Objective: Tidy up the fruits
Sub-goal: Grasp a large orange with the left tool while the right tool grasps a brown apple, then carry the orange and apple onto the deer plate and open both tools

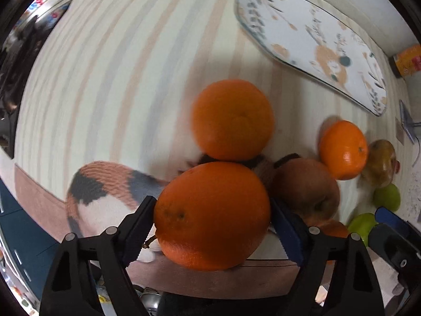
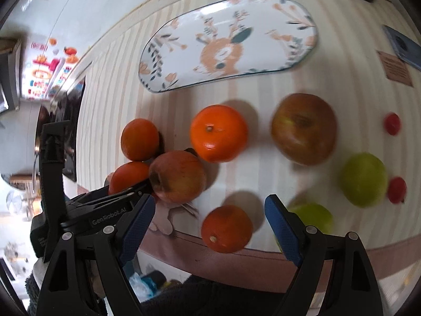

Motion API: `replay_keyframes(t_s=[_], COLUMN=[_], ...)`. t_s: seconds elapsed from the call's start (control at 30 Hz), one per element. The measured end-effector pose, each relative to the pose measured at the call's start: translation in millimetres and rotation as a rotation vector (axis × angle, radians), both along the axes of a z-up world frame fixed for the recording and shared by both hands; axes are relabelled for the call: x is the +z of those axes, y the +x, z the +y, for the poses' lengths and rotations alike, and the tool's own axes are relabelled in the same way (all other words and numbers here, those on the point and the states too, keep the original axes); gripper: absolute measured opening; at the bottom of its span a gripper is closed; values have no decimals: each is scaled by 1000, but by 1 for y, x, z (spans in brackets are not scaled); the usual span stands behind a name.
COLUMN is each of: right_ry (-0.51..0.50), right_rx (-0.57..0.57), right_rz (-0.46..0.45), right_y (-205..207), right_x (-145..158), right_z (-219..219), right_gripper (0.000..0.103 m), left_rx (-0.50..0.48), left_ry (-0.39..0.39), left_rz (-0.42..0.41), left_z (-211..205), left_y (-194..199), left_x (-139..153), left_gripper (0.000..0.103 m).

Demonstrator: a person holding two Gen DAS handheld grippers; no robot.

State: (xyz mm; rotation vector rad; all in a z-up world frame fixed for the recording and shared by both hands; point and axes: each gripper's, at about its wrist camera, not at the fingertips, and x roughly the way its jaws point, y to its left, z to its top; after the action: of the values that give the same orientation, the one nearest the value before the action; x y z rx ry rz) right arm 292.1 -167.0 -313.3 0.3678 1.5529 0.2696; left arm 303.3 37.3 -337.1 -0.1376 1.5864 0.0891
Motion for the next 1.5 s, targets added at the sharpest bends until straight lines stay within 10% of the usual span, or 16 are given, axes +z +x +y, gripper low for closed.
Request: replay_keyframes(t_s=[0.37,0.6,1.13,1.5], right_ry=[-21,-7,-42,-11], right_rx=[30,-45,-152,-167], right_rz=[79,135,130,142], right_y=[22,26,6,6], right_x=[-37,-58,-52,-49], right_z=[52,65,62,62], right_gripper=[87,72,71,71], left_rx=[59,17,-148,-162], left_ry=[-126,-179,-269,-281], left_rz=[42,18,132,91], left_z=[56,61,52,45], left_y=[0,12,13,16], left_x=[-14,-25,-60,6], left_gripper=[88,73,80,80])
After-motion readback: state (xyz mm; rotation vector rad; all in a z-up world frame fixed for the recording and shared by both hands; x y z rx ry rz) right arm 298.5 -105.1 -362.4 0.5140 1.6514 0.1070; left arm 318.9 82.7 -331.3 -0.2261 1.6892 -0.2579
